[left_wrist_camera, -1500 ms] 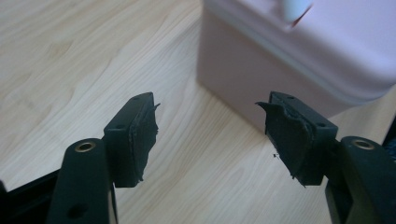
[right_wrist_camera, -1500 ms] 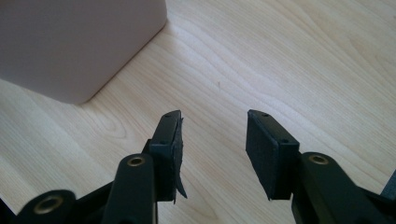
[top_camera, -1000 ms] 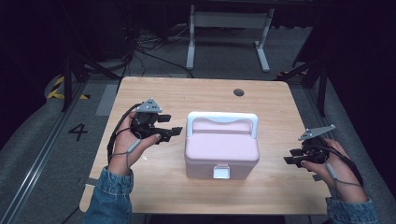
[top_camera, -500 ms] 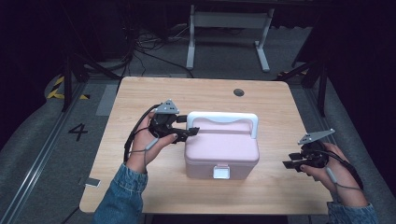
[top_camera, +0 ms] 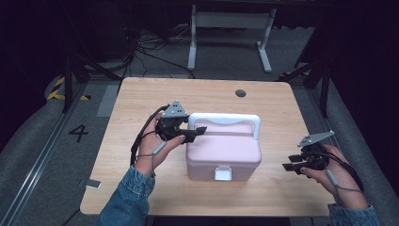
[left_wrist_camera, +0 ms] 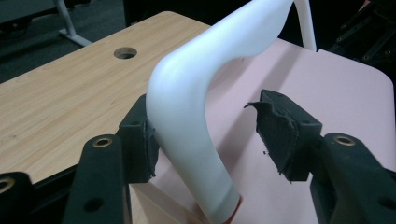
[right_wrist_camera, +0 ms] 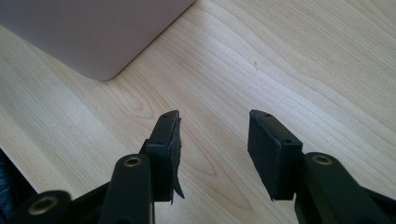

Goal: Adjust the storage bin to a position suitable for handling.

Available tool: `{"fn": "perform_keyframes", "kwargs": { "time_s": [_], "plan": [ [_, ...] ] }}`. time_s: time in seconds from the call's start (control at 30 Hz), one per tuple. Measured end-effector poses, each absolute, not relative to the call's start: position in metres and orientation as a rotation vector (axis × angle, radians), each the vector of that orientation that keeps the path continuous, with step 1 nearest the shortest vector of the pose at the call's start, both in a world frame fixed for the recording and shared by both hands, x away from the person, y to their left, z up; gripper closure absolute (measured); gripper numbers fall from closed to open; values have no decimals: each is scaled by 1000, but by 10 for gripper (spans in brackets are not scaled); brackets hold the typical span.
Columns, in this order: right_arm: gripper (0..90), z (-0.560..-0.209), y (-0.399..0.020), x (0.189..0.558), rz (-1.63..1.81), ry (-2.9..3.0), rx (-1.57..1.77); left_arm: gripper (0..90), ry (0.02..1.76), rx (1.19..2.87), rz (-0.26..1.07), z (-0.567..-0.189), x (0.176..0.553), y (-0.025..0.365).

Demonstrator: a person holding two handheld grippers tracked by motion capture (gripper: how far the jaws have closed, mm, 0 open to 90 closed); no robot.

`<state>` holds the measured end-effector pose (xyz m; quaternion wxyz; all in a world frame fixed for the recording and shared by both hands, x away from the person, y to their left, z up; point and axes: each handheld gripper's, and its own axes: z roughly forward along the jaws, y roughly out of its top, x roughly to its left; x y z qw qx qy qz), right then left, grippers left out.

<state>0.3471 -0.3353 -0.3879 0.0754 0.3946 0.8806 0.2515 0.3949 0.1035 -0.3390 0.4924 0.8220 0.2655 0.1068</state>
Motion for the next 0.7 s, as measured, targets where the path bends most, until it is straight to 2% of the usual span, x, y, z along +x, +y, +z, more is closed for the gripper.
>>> {"fn": "perform_keyframes", "kwargs": {
  "time_s": [0.4, 0.7],
  "plan": [
    [545, -388, -334, 347, 791, 2653, 1173, 700, 705, 1967, 263, -333, 392, 111],
    [546, -388, -334, 347, 797, 2645, 1176, 702, 685, 1952, 236, -326, 391, 113]
  ]
}}
